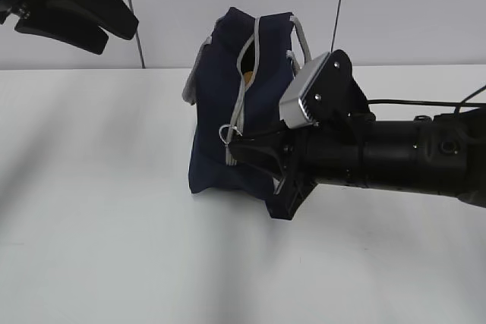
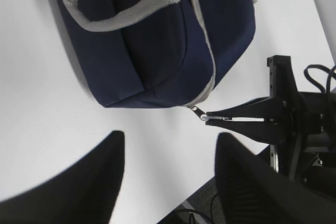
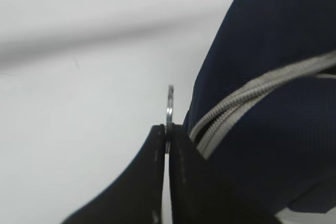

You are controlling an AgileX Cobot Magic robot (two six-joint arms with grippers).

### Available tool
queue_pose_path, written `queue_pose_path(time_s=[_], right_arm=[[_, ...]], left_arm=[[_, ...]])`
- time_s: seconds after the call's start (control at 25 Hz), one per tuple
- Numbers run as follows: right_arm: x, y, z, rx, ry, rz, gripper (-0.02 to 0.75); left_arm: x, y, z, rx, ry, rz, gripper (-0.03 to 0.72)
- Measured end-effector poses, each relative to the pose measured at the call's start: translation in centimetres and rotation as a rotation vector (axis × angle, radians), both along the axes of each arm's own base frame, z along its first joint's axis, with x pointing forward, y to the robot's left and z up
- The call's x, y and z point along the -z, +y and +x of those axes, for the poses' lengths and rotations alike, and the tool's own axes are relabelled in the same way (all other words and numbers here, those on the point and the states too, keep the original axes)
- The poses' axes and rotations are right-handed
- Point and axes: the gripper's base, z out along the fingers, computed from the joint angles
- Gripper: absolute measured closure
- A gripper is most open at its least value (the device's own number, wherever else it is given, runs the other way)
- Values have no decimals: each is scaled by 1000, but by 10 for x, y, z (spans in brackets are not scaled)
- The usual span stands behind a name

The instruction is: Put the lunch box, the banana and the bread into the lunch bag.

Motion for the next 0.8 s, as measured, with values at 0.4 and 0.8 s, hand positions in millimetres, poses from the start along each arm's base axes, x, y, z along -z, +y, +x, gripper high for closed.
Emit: queue_pose_path(time_s=[0.4,0.8], right_arm=[[-23,-2,18,10,-16,34,754],[-62,-22,45,53,-14,106,754]], left_arm=[[0,0,0,1,2,0,296],[0,0,4,2,-44,1,296]])
